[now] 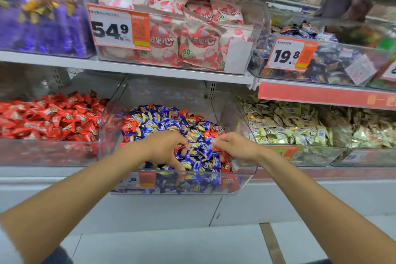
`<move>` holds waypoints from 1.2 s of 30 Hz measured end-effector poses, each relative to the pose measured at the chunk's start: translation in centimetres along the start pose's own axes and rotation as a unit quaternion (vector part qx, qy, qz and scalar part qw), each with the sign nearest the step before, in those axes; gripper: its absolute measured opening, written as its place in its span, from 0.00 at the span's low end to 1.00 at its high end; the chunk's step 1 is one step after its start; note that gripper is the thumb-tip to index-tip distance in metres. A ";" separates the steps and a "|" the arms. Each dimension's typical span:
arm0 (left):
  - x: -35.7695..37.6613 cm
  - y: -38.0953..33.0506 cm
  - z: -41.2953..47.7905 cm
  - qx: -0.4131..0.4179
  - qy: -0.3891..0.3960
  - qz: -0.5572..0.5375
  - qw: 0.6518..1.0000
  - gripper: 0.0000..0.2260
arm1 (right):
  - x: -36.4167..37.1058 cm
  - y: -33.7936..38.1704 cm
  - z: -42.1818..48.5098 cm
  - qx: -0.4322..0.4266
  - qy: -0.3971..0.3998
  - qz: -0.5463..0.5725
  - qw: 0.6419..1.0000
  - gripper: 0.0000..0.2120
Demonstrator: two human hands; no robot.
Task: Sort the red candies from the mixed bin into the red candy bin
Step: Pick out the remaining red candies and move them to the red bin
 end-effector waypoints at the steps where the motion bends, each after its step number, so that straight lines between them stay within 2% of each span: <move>1: -0.4 0.4 0.1 -0.005 -0.017 0.014 1.000 0.18 | 0.2 0.2 -0.1 -0.005 0.007 0.012 1.000 0.12; 5: -2.5 1.8 -0.1 -0.027 -0.092 0.055 0.994 0.16 | 0.8 1.0 -0.4 -0.012 0.017 0.073 0.997 0.10; 9: -4.9 2.4 -1.3 -0.032 -0.196 0.077 0.977 0.10 | 0.9 1.2 0.2 -0.011 0.011 0.071 0.997 0.05; 10: -5.0 2.0 -1.5 -0.018 -0.201 0.053 0.978 0.08 | 0.8 1.3 0.3 -0.019 0.000 0.062 0.998 0.04; 11: -4.7 1.8 -1.6 -0.002 -0.183 -0.009 0.983 0.08 | 0.6 1.3 0.6 -0.029 -0.015 0.050 0.998 0.04; 13: -3.0 0.9 -1.8 0.008 -0.079 -0.150 0.985 0.09 | 0.2 1.5 0.8 -0.043 -0.041 0.023 0.998 0.04; 14: -2.1 0.8 -1.9 0.004 -0.037 -0.149 0.988 0.11 | 0.2 1.7 0.8 -0.049 -0.047 0.011 0.998 0.05; 16: -1.1 1.9 -1.7 -0.020 -0.006 -0.023 1.000 0.18 | 0.4 2.3 0.7 -0.066 -0.051 -0.014 0.996 0.06; 18: -1.1 2.7 -1.5 -0.032 -0.013 0.046 0.998 0.17 | 1.2 3.2 0.6 -0.087 -0.048 -0.026 0.995 0.07; 22: -1.3 3.3 -1.2 -0.068 -0.003 0.058 0.996 0.07 | 3.2 4.9 0.9 -0.130 -0.036 -0.061 0.989 0.09; 24: -1.8 3.5 -1.4 -0.081 0.007 0.052 0.995 0.05 | 4.2 5.4 1.3 -0.133 -0.022 -0.089 0.987 0.13; 27: -2.7 4.4 -1.9 -0.097 0.012 -0.003 0.995 0.06 | 5.5 6.1 1.9 -0.136 0.005 -0.169 0.976 0.17; 31: -2.4 4.7 -1.8 -0.069 0.006 -0.103 0.992 0.06 | 6.0 6.9 2.6 -0.152 0.038 -0.237 0.959 0.15; 33: -1.5 4.5 -1.4 -0.053 -0.006 -0.082 0.995 0.10 | 6.1 7.0 2.8 -0.151 0.048 -0.256 0.954 0.14; 36: -1.0 3.9 -1.1 -0.032 -0.046 -0.076 0.995 0.08 | 5.4 6.5 2.7 -0.142 0.040 -0.222 0.964 0.10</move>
Point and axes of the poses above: each hand's wrist, its own z-axis towards the middle knuckle, its own x-axis out of the palm, y = z × x, the point moved 5 cm from there along z, towards the middle knuckle, and after that the axes turned 11 degrees about -z, right-handed, at the moved point
